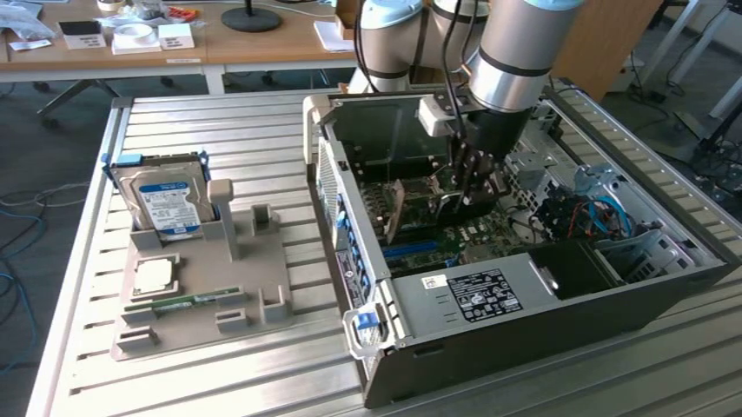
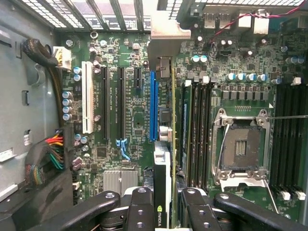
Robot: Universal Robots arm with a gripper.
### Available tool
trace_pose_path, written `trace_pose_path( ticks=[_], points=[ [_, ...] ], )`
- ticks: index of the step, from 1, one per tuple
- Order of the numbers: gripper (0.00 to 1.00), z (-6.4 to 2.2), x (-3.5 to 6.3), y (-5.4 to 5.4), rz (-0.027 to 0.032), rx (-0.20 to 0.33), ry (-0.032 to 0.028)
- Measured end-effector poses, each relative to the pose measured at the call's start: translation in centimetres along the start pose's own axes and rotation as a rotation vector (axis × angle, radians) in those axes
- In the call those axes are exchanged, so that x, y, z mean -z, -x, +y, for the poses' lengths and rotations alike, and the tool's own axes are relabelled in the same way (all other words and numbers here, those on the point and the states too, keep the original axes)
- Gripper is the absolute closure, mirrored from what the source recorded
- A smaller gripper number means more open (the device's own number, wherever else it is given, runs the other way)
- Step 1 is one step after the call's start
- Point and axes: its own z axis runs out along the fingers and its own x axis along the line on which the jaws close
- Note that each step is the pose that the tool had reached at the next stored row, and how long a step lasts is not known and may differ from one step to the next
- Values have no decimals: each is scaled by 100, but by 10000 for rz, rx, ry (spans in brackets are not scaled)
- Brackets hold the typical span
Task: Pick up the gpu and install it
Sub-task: 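Insert the gpu into the slot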
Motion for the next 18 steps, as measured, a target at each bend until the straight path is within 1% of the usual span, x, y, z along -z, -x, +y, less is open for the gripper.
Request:
trace_pose_path(
  ticks=[3,8,18],
  points=[
    [73,8,-19,-1,0,1,0],
    [73,15,-22,-1,0,-1,0],
    [73,92,-27,-6,1,1,-1]
  ],
)
